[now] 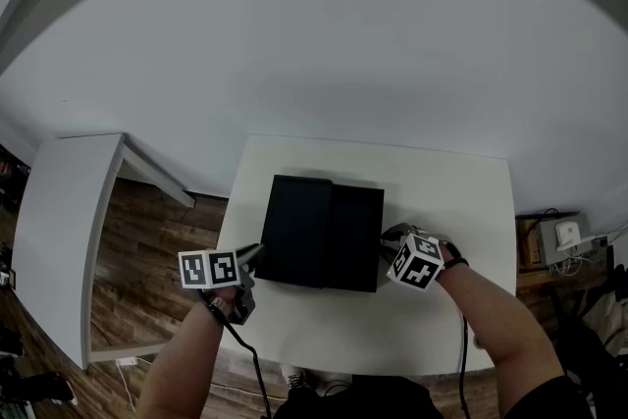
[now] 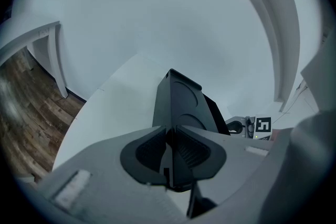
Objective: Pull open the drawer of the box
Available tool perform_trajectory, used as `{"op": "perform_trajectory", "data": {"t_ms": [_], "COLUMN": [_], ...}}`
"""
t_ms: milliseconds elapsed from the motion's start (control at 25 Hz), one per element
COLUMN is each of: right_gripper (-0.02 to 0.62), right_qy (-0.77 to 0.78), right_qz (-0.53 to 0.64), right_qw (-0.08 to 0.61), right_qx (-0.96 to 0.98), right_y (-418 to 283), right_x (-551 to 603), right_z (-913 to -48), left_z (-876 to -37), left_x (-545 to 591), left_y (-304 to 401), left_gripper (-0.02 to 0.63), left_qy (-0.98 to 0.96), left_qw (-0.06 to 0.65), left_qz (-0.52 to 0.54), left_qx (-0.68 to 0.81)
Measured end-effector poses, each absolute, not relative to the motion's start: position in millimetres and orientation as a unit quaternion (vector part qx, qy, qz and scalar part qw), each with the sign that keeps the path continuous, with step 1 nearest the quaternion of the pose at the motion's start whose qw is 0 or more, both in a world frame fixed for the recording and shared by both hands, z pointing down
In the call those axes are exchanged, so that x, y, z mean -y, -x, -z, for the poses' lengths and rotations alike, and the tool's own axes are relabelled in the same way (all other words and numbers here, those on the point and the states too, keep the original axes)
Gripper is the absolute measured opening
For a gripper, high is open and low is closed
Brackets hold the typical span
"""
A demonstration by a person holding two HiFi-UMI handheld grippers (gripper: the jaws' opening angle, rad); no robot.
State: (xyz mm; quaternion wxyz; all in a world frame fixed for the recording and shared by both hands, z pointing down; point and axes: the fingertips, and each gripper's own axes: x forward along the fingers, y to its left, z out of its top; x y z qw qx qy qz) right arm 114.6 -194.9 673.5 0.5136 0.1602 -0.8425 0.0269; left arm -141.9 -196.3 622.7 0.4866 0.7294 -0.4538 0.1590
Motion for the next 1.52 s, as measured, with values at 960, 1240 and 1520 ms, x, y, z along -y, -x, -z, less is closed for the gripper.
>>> {"op": "perform_trajectory", "data": {"t_ms": [960, 1240, 1520], "right_gripper": [0.003, 0.003, 0.003], "right_qy": [-0.377, -0.5, -0.538], "right_qz": [-0.14, -0.253, -0.341], "right_qw": [0.394, 0.237, 0.085], "right_qx": [0.826, 0.794, 0.766], "right_y": [-182.8, -196.7, -172.3], "right_x": [164.4, 114.4, 48.5], "right_z": [-613.1, -575.0, -543.6], "left_z": [-598.3, -584.2, -561.5], "left_x": [164.5, 117.2, 46.8], "left_y": [177.7, 203.9, 201.3], "left_gripper": [0.006, 0.005, 0.005], "left_qy": [-0.762, -0.782, -0.814], "left_qw": [0.471, 0.473, 0.477], "left_qz": [-0.102, -0.091, -0.057], "left_qx": [0.433, 0.396, 0.327]}}
